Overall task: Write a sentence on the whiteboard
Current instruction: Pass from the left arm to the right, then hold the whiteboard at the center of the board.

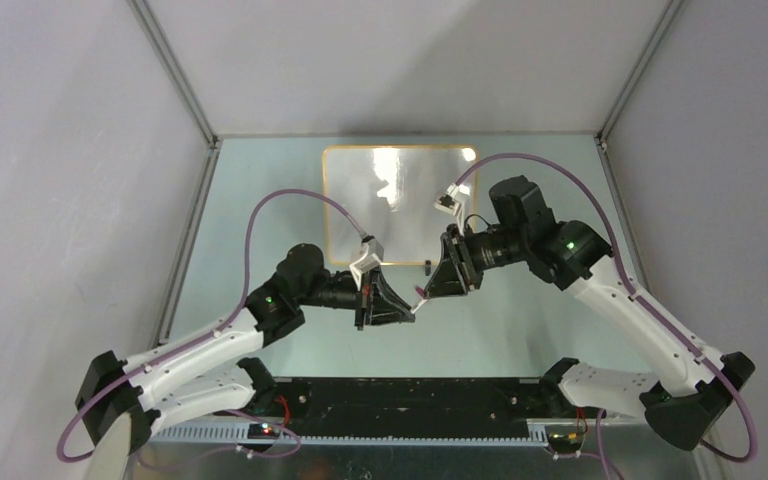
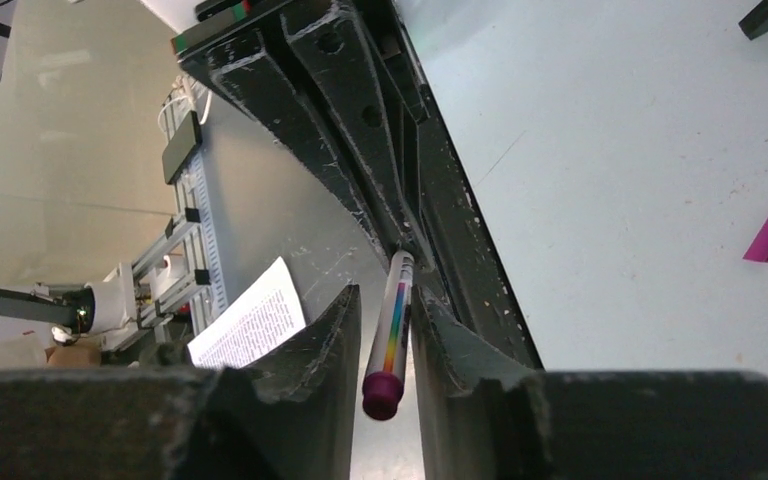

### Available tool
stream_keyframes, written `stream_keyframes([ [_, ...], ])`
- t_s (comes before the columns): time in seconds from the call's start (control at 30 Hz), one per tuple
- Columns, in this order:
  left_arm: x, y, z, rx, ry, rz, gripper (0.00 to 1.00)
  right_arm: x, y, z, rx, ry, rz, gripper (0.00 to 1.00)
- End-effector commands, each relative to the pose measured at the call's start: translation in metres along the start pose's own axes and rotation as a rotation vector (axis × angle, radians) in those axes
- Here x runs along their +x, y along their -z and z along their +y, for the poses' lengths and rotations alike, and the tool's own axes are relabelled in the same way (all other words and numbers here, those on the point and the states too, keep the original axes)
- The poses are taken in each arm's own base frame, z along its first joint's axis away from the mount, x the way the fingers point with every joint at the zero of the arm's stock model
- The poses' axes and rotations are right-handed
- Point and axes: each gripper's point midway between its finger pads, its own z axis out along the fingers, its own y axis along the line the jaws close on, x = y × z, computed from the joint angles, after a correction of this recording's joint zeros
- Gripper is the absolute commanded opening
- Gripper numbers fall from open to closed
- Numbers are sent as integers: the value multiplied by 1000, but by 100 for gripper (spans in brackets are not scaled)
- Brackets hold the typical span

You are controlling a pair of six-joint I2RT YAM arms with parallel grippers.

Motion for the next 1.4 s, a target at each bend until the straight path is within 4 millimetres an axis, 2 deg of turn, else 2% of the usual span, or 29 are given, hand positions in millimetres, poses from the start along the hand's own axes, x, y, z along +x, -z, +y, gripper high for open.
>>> stream_keyframes([
  [0.0,-23,-2,-10,26,-70,-40,0,0,-2,4,-14,21,16,23],
  [0.07,-23,-1,-9,23,-71,-41,0,1,-3,5,-17,23,22,18],
  [0.13,-24,-1,-10,24,-73,-42,0,1,-3,4,-11,24,24,2],
  [0.2,-24,-1,-10,21,-74,-42,3,2,-3,3,-1,25,24,0],
  [0.23,-25,0,-9,10,-77,-48,20,1,-3,2,6,27,22,0],
  [0.27,-24,0,-7,-2,-76,-46,31,1,-2,-1,26,30,14,0],
  [0.3,-28,2,-2,-37,-81,-63,53,0,-1,-3,42,29,10,0],
  [0.33,-27,3,1,-63,-80,-69,62,-2,2,-9,84,32,-6,0],
  [0.37,-34,7,8,-123,-91,-103,80,-2,4,-13,109,30,-12,0],
  [0.4,-35,11,18,-189,-89,-126,89,-5,8,-22,176,30,-34,0],
  [0.43,-42,18,20,-221,-103,-159,97,-4,11,-28,215,22,-39,0],
  [0.53,-54,40,46,-383,-74,-253,99,-11,27,-60,426,-8,-110,0],
  [0.63,-73,76,76,-534,8,-389,99,-19,35,-77,521,-15,-192,0],
  [0.67,-76,85,84,-579,29,-420,99,-29,39,-77,536,-6,-245,0],
  [0.7,-81,102,98,-646,62,-462,99,-30,40,-77,542,-2,-266,0],
  [0.83,-96,141,129,-760,86,-568,99,-49,43,-80,579,21,-375,0],
  [0.87,-96,142,132,-734,94,-572,99,-56,42,-77,567,34,-399,0],
  [0.9,-109,157,137,-727,75,-654,99,-59,40,-77,560,38,-406,0],
  [0.93,-105,155,142,-680,100,-638,97,-66,39,-75,548,48,-430,0],
  [0.97,-119,172,145,-669,79,-715,95,-69,36,-74,536,52,-433,0],
  [1.0,-113,183,161,-679,108,-713,91,-76,35,-71,522,66,-457,0],
  [1.03,-123,188,158,-643,81,-741,90,-78,34,-71,516,70,-463,0],
  [1.07,-123,203,174,-677,85,-761,90,-84,34,-69,507,81,-483,0],
  [1.13,-121,222,193,-711,98,-779,92,-90,32,-65,485,100,-497,0],
  [1.23,-113,240,226,-759,146,-767,93,-95,28,-64,464,125,-501,0],
  [1.27,-121,245,231,-758,132,-768,92,-96,27,-65,466,129,-500,0],
  [1.3,-113,243,244,-746,168,-744,91,-97,28,-66,472,132,-498,0],
  [1.33,-123,244,245,-721,146,-752,89,-97,27,-69,478,131,-494,0],
  [1.37,-116,242,255,-696,176,-732,89,-98,28,-72,485,128,-494,0],
])
